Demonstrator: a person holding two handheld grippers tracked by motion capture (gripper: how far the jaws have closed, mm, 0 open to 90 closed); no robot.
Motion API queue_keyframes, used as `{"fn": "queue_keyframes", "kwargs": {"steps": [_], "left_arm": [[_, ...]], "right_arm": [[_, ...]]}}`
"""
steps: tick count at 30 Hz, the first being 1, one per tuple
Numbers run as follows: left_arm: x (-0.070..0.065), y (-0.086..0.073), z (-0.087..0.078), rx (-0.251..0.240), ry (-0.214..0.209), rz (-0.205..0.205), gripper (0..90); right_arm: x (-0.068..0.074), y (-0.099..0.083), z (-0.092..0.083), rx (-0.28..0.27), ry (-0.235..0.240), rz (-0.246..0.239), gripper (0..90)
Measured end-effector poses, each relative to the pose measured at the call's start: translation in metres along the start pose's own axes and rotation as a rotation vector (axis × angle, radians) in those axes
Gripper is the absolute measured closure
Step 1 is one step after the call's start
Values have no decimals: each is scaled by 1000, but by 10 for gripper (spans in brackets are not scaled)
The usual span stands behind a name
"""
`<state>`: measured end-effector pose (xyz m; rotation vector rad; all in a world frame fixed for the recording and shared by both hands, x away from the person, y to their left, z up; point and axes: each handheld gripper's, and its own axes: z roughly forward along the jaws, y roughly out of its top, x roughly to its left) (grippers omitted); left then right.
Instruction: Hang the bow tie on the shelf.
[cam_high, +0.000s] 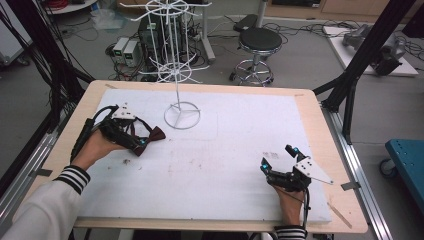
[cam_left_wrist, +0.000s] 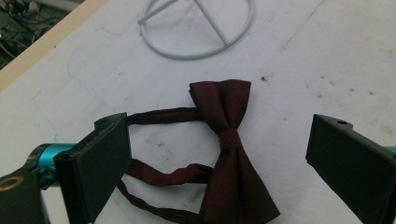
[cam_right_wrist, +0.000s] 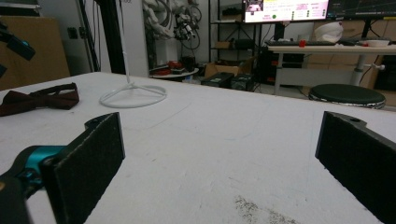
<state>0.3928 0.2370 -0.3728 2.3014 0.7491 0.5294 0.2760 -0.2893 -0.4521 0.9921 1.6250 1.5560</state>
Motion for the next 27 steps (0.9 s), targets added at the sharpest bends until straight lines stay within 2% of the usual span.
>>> {"fn": "queue_keyframes", "kwargs": {"steps": [1, 7, 12, 14, 18, 19, 20, 24, 25, 26, 27], "left_arm": [[1, 2, 1, 21, -4, 17, 71], [4, 10, 17, 94, -22, 16, 83], [3, 11, 27, 126, -16, 9, 91], [2, 11, 30, 141, -27, 7, 91], [3, 10, 34, 186, -29, 24, 116], [2, 10, 36, 185, -29, 24, 167], [2, 9, 37, 184, -31, 24, 178], [1, 8, 41, 207, -33, 22, 178], [0, 8, 42, 207, -30, 10, 178], [1, 8, 42, 222, -33, 22, 178], [0, 8, 43, 228, -34, 18, 188]], "right_arm": [[0, 0, 0, 0, 0, 0, 5], [0, 0, 0, 0, 0, -1, 6], [0, 0, 0, 0, 1, -2, 6], [0, 0, 0, 0, 0, -1, 6], [0, 0, 0, 0, 1, -2, 6], [0, 0, 0, 0, 1, -1, 6], [0, 0, 0, 0, 0, 0, 6], [0, 0, 0, 0, 3, 1, 5], [0, 0, 0, 0, 3, 0, 5], [0, 0, 0, 0, 3, 0, 5], [0, 0, 0, 0, 3, 0, 6]]}}
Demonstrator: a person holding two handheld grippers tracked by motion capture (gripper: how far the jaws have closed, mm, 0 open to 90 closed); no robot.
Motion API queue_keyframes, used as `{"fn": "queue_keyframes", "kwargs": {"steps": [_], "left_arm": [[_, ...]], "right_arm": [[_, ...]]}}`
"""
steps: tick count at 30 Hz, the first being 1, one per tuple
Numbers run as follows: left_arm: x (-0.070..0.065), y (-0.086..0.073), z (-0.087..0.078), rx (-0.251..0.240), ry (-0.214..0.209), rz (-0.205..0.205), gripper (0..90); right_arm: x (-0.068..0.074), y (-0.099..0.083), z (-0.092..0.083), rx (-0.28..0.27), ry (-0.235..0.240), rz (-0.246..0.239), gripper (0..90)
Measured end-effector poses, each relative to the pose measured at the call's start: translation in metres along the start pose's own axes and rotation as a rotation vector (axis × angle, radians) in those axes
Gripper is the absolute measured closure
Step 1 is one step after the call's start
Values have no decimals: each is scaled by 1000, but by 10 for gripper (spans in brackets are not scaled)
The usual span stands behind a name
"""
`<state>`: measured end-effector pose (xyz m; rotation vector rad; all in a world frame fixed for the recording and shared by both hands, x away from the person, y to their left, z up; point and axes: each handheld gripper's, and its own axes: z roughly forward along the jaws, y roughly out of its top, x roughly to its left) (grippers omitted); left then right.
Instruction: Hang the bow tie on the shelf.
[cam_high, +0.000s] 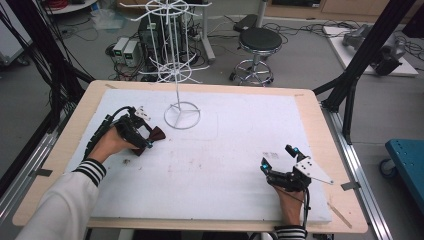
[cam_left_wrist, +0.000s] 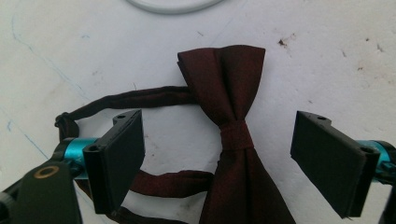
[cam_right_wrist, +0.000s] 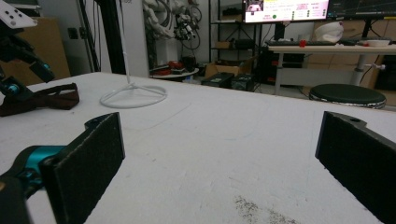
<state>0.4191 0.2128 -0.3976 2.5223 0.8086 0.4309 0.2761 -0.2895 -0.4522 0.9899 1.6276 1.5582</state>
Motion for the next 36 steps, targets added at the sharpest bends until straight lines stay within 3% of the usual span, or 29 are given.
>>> {"fn": "queue_keyframes", "kwargs": {"steps": [8, 15, 17, 18, 19, 23, 26, 36], "left_arm": [[-1, 0, 5, 36, -7, -20, 282], [-5, 1, 10, 67, -21, -27, 444], [-6, 1, 10, 76, -22, -28, 586], [-6, 1, 11, 79, -27, -32, 586], [-6, 1, 11, 87, -27, -29, 681], [-12, 4, 13, 110, 6, -43, 767], [-11, 5, 11, 111, 17, -38, 770], [-5, 3, -10, 8, 22, -78, 771]], "right_arm": [[0, 0, 0, 0, -1, 3, 5], [0, 0, 0, 0, 0, -1, 6], [0, 0, 0, 0, 0, 0, 6], [0, 0, 0, 0, 0, 0, 6], [0, 0, 0, 2, -1, 4, 6], [0, 0, 0, 2, 0, 4, 5], [0, 0, 0, 2, -1, 4, 6], [0, 0, 0, 2, -1, 2, 6]]}}
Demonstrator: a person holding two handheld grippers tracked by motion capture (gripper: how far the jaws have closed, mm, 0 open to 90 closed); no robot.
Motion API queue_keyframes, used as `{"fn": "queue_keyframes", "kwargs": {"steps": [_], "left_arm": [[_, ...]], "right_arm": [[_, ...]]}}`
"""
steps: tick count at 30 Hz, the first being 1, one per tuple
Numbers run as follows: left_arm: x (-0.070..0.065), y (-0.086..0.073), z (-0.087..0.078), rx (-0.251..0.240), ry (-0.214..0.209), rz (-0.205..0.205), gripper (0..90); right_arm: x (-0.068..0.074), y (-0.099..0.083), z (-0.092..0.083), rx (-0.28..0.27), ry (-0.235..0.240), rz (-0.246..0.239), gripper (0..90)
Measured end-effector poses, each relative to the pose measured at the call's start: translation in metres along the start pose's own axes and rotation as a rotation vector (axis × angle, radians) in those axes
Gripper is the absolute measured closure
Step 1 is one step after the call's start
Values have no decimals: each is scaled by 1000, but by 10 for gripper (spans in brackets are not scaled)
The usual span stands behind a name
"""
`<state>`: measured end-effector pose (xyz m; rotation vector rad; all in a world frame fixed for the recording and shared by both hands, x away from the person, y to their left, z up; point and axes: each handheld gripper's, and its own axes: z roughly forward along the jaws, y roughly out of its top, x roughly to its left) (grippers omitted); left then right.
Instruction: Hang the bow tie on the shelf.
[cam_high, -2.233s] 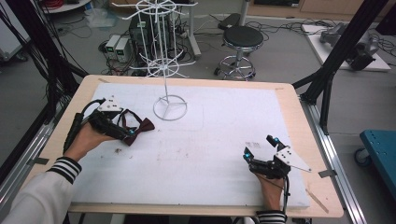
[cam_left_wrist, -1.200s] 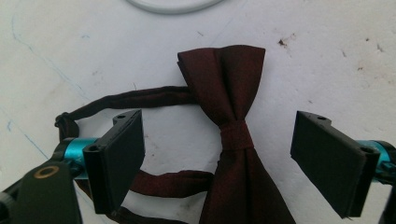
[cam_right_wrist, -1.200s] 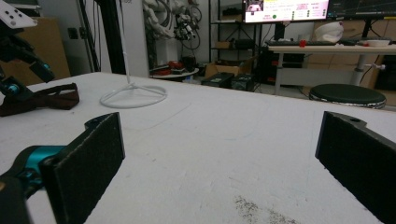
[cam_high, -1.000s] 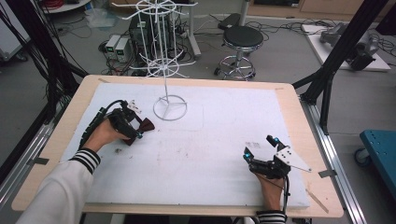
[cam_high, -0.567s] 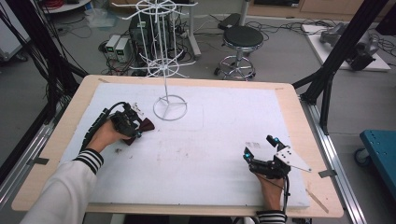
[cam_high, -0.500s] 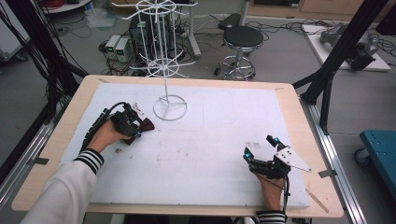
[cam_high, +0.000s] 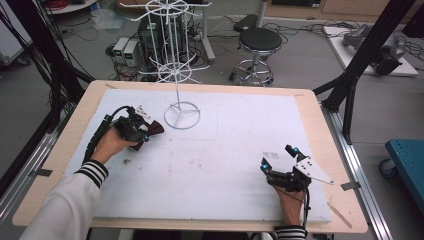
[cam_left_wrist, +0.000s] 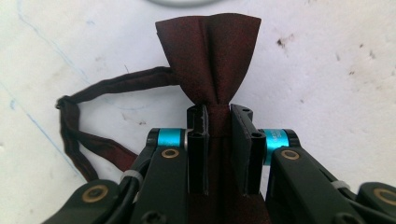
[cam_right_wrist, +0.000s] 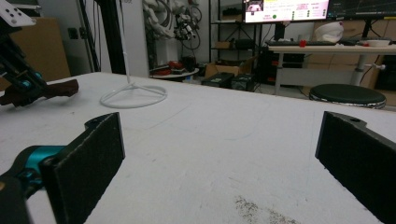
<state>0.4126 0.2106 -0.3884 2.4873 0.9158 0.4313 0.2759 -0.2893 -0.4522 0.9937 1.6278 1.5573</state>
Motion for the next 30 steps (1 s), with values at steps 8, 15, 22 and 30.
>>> {"fn": "queue_keyframes", "kwargs": {"steps": [8, 15, 22, 30], "left_arm": [[5, -1, -14, -82, 8, -39, 771], [10, -3, -31, -167, -6, -79, 771], [14, -8, -54, -278, -17, -127, 771], [20, -12, -70, -372, -14, -182, 770]], "right_arm": [[0, 0, 0, 0, 0, 1, 6], [0, 0, 0, -3, 1, -1, 6], [0, 0, 0, -3, 2, -1, 6], [0, 0, 0, -3, 1, -3, 5]]}}
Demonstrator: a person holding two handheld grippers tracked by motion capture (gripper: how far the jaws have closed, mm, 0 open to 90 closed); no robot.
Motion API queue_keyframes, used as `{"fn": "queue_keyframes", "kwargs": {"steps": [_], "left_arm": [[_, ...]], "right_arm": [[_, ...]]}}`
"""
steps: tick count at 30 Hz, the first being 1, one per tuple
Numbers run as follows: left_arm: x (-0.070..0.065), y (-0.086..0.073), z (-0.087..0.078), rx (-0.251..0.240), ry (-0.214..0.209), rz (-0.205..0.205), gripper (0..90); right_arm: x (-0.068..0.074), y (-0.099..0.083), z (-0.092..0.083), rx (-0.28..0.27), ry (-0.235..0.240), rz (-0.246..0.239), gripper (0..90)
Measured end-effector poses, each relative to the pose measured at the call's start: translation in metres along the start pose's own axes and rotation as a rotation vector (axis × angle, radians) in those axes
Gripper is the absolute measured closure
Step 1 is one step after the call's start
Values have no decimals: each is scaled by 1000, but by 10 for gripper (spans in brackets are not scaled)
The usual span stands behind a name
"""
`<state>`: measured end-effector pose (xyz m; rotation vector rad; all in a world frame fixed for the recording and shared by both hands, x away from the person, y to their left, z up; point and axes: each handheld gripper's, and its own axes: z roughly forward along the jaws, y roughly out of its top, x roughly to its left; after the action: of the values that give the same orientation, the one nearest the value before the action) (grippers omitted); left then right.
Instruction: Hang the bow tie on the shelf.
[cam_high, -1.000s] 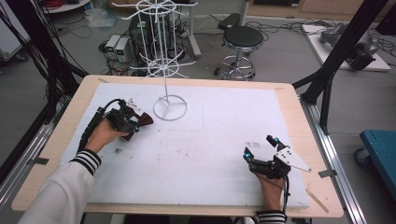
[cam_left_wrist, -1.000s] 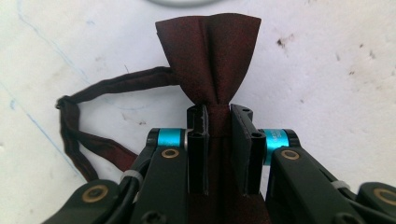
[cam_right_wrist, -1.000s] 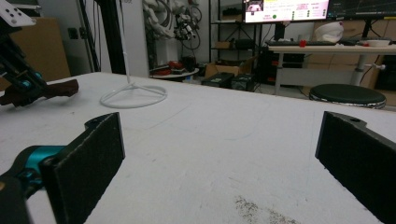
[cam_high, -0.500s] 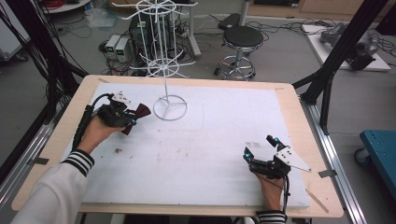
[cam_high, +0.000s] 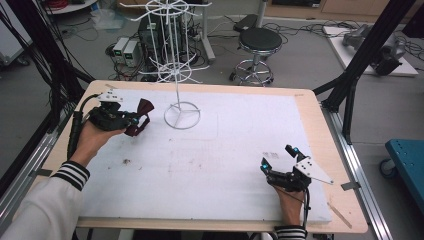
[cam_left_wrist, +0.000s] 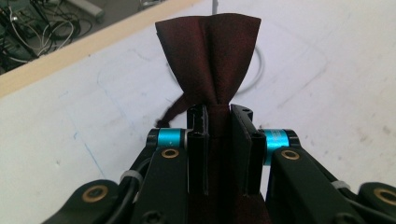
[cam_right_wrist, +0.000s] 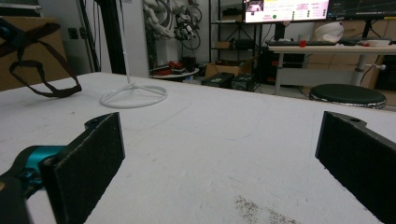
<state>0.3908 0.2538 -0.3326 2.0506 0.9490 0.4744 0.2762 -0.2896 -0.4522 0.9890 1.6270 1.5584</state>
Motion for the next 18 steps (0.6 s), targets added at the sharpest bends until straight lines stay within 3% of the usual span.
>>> {"fn": "queue_keyframes", "kwargs": {"steps": [13, 18], "left_arm": [[5, 10, -25, -161, 0, -87, 770], [4, 17, -31, -181, 22, -87, 770]], "right_arm": [[0, 0, 0, 1, -4, -3, 6], [0, 0, 0, 0, -4, -4, 6]]}}
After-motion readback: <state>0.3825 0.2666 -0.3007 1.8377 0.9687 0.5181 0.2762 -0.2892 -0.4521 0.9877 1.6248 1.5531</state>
